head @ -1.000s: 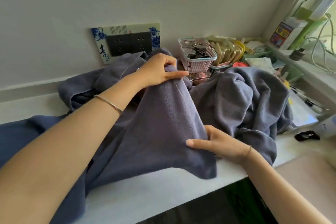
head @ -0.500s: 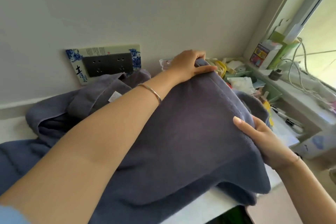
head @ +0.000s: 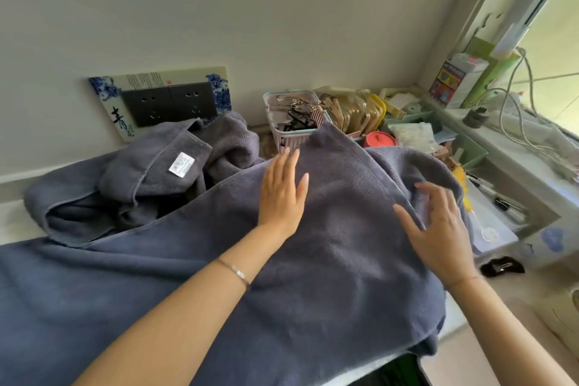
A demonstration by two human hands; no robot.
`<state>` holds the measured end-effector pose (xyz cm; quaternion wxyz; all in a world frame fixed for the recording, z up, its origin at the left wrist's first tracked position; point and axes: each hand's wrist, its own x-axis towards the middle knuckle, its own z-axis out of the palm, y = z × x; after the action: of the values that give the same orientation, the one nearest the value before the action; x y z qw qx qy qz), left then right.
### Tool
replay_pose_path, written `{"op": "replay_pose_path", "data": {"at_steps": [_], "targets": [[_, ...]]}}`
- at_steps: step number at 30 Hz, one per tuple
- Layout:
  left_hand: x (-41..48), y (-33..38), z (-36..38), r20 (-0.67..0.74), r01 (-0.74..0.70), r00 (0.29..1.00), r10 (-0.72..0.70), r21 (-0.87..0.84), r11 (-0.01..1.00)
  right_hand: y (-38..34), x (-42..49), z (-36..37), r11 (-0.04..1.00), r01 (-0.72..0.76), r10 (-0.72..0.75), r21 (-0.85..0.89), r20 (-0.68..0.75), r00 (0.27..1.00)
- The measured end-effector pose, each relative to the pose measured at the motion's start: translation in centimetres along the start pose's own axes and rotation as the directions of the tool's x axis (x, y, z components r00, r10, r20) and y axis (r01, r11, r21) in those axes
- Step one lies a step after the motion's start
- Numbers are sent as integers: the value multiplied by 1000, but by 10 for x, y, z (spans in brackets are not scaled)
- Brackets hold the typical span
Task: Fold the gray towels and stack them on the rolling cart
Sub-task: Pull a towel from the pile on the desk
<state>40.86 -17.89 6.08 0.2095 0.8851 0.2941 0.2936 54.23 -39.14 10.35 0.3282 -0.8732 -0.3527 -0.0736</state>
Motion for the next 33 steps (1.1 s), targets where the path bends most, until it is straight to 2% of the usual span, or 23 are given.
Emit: {"op": "replay_pose_path", "data": {"at_steps": [1,2,4,6,8,10,15,20,22,24,25,28,30,33], "targets": [[-17,-9,-3,2,23,1000,-23,16,1000,-19,5,7,989,143,-144,-33,-57,988],[-35,-19,-6,8,49,999,-50,51,997,-35,9,19,957,282,-286,-71,-49,957],[-64,-37,-7,15,93,995,-96,147,985,-63,20,45,862,481,-475,-160,79,877],[-88,-57,-9,12,178,983,-185,224,958,-81,30,75,771,585,-530,-252,257,808],[-106,-75,-14,26,270,957,-287,275,923,-74,40,94,724,589,-444,-359,411,796],[-124,-95,-24,43,346,924,-379,323,881,-49,48,105,706,544,-335,-453,464,820],[-162,-138,-47,99,456,830,-548,445,771,-13,53,99,714,351,-124,-605,384,915],[-208,-156,-60,145,479,776,-614,498,723,-23,51,106,689,287,-14,-665,384,923],[-215,-152,-63,134,477,781,-611,504,720,-30,47,106,711,246,16,-659,365,931],[-220,-151,-66,140,476,780,-610,498,724,-46,38,104,784,200,-14,-587,306,952],[-220,-150,-68,137,483,782,-608,483,730,-57,30,105,821,209,-75,-532,262,962],[-222,-143,-78,132,473,805,-579,447,759,-95,-14,119,853,364,-302,-375,216,929],[-229,-139,-85,147,451,822,-550,422,787,-119,-60,140,852,444,-368,-277,286,885],[-244,-139,-88,133,471,815,-565,416,778,-139,-127,173,860,488,-360,-151,499,788]]}}
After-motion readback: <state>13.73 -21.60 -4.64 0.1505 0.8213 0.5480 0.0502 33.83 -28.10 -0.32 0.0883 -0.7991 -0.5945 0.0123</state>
